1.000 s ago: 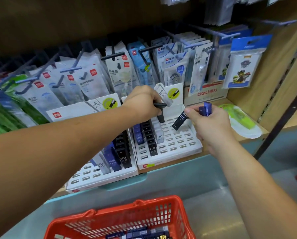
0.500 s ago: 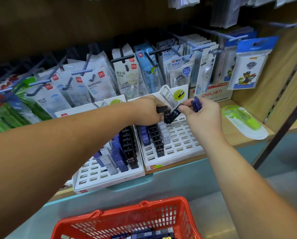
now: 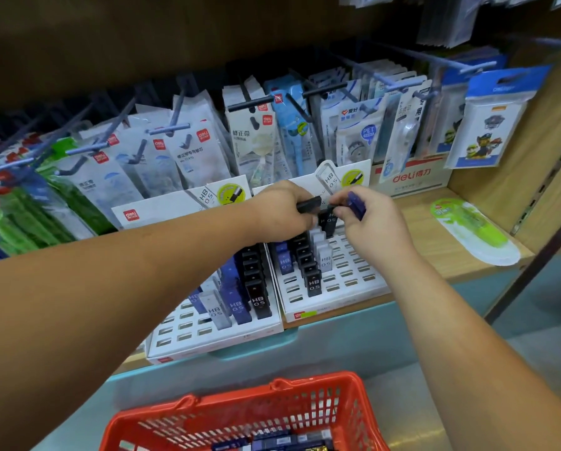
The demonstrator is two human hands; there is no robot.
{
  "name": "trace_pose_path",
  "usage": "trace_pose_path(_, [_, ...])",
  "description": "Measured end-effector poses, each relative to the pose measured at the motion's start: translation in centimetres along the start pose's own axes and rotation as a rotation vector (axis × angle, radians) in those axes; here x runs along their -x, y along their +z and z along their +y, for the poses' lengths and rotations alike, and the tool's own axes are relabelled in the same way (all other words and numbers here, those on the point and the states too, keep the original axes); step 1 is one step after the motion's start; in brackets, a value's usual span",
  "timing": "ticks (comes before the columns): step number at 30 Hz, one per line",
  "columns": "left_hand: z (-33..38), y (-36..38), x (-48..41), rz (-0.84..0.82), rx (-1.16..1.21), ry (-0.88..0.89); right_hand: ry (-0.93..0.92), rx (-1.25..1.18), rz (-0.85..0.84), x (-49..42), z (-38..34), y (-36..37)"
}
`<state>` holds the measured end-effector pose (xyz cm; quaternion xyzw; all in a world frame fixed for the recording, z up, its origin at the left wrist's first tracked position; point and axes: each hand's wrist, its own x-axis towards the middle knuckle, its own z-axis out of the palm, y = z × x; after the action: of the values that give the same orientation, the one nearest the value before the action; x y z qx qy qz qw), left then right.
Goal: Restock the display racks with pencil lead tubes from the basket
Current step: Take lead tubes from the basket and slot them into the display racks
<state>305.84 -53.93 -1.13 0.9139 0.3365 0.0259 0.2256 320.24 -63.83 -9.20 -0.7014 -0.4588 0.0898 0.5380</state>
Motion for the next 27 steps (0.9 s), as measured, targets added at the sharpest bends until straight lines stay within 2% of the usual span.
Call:
trace_pose_path(2, [0.2,0.0,0.7,-0.016,0.208,-0.064,-0.002,0.008,-0.024,-0.2,0.3,-0.2])
trace_pose_path(4, [0.4,-0.1,1.4,-0.097,0.525,-0.196,0.011,0.006,-0.078,-0.2,0.4,-0.1])
trace_pose_path(6, [0.5,-0.3,2.1,-0.152,0.789,-0.246,0.033,0.016,-0.112,-0.1,0.5,0.3])
trace_pose_path(8, [0.5,-0.7,2.8,-0.197,0.913,-0.243,0.064,0.042,-0.115,0.1,0.9,0.7])
trace_pose_path(11, [0.5,-1.4,3.5,-0.222,0.96,-0.224,0.106,0.043,-0.099,0.2,1.0,0.7])
trace_pose_path(16, [0.9,-1.9,3.9,-0.103,0.876,-0.173,0.166,-0.101,-0.026,0.6,-0.7,-1.5])
trace_pose_path(21, [2.5,-1.7,2.8,-0.039,0.854,-0.117,0.481,-0.469,-0.161,1.9,-2.4,-4.2])
trace_pose_path(23, [2.8,-1.6,2.4,0.011,0.676,-0.084,0.536,-0.563,-0.17,1.9,-2.7,-4.8])
trace_pose_path(27, [2.8,-1.5,1.5,0.147,0.119,0.003,0.578,-0.658,-0.177,1.9,-2.5,-5.3])
